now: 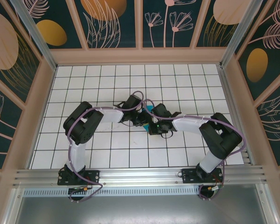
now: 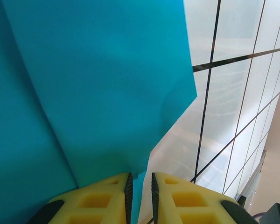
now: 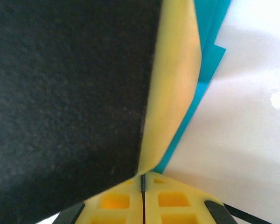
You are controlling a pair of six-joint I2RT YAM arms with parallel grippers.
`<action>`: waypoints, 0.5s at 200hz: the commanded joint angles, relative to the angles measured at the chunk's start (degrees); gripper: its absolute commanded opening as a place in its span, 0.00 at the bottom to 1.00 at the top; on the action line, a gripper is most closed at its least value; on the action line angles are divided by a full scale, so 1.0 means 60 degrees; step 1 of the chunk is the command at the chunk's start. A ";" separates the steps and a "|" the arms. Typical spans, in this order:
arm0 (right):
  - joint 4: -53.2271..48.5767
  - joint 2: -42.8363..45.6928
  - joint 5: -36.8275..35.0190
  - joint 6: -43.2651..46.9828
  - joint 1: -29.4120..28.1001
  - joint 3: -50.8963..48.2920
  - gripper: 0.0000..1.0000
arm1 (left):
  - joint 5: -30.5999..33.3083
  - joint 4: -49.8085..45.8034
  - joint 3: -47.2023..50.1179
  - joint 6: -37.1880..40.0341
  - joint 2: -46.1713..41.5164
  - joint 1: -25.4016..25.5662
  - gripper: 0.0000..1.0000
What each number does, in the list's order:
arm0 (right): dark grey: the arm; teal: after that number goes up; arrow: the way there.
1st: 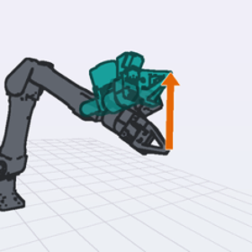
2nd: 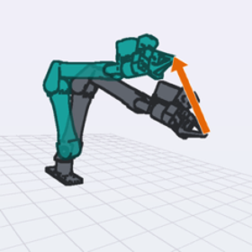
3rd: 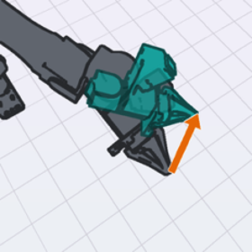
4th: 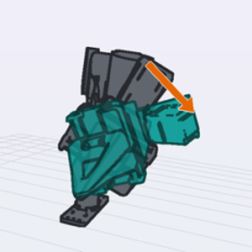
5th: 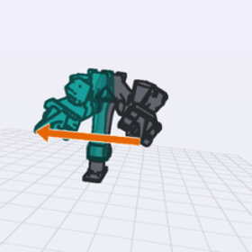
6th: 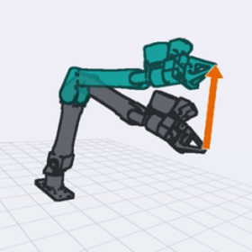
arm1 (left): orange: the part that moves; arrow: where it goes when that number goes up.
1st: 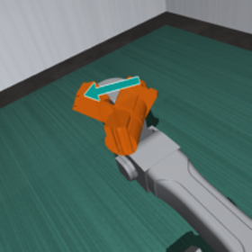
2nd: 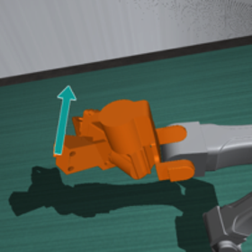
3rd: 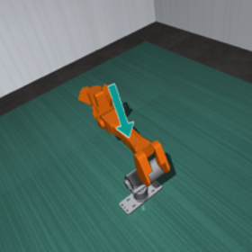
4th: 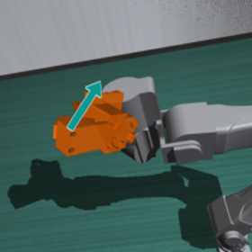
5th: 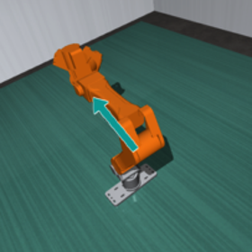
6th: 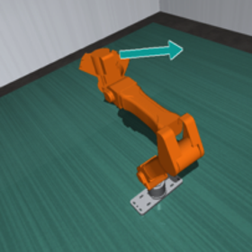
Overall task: Fold a paper plane with a square sheet of paper (fold left side to right side)
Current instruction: Fourth fold the wing at the center of the table.
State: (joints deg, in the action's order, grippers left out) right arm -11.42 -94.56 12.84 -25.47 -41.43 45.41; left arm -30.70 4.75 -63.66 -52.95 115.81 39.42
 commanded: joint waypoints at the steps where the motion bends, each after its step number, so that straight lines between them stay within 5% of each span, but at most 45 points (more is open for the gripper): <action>1: -0.1378 -0.0938 -0.0849 0.0246 -0.0184 -0.0478 0.08 | 0.1000 -0.0461 -0.0324 0.0569 0.0371 -0.0452 0.22; 100: -0.1493 -0.0988 -0.0778 0.0277 -0.0225 -0.0438 0.08 | 0.0881 -0.1111 -0.2011 0.1241 0.1257 -0.1338 0.23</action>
State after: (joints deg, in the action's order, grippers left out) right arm -12.27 -94.94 12.27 -24.97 -41.74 46.11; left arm -28.49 0.36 -71.99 -48.60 120.22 32.95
